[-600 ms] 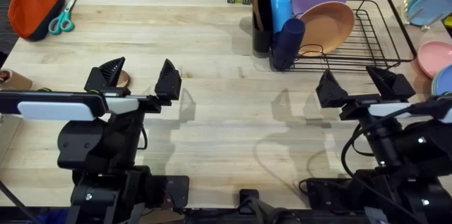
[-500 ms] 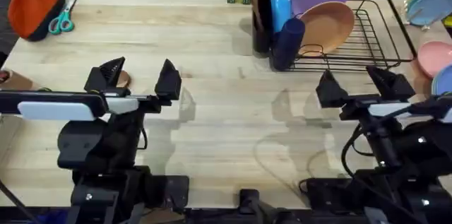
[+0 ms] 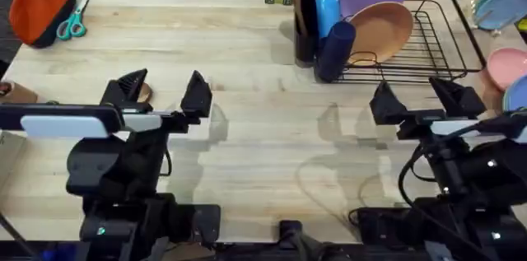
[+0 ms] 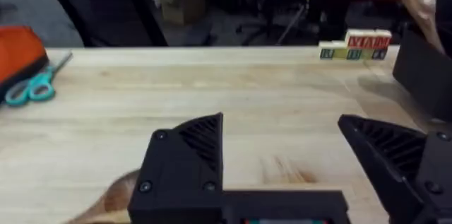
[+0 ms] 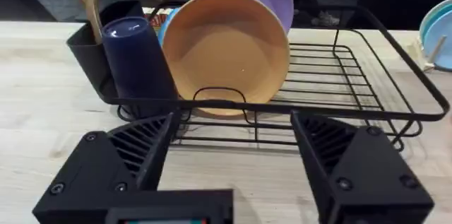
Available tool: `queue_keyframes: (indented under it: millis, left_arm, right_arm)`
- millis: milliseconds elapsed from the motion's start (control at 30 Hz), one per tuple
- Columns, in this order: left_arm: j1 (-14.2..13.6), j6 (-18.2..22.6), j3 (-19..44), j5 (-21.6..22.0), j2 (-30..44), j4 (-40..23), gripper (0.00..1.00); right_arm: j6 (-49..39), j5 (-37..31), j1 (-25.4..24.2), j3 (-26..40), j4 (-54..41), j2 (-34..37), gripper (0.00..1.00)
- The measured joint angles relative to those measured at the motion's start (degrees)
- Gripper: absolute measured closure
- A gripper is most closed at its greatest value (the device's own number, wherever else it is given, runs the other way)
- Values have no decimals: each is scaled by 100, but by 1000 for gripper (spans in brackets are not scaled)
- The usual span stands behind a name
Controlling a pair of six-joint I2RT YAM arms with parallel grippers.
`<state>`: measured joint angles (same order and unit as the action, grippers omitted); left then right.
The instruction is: Pick up the spoon on the table one by one and put them onto the rack
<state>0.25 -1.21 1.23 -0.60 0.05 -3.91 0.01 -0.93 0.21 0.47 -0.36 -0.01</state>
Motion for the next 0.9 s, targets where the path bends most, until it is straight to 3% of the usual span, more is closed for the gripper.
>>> queue_keyframes:
  millis: [167,200,533,833,867,900]
  left_arm:
    - [0,-187,736,2,97,-1210,10]
    - [0,-245,1952,26,724,-2034,10]
    - [0,-271,4579,44,3127,-3287,8]
    - [0,-199,6208,44,4701,-4147,8]
    - [0,-164,6330,44,4852,-4264,8]
    - [0,199,6663,44,5408,-4859,8]
  right_arm:
    - [-106,-61,0,327,-656,54,5]
    - [-483,-129,0,1346,-1480,650,5]
    - [-892,-169,0,3732,-2059,3076,5]
    - [-949,-166,0,5158,-2371,4785,5]
    - [-948,-164,0,5251,-2394,4871,5]
    - [-948,-120,0,5392,-2421,5029,6]
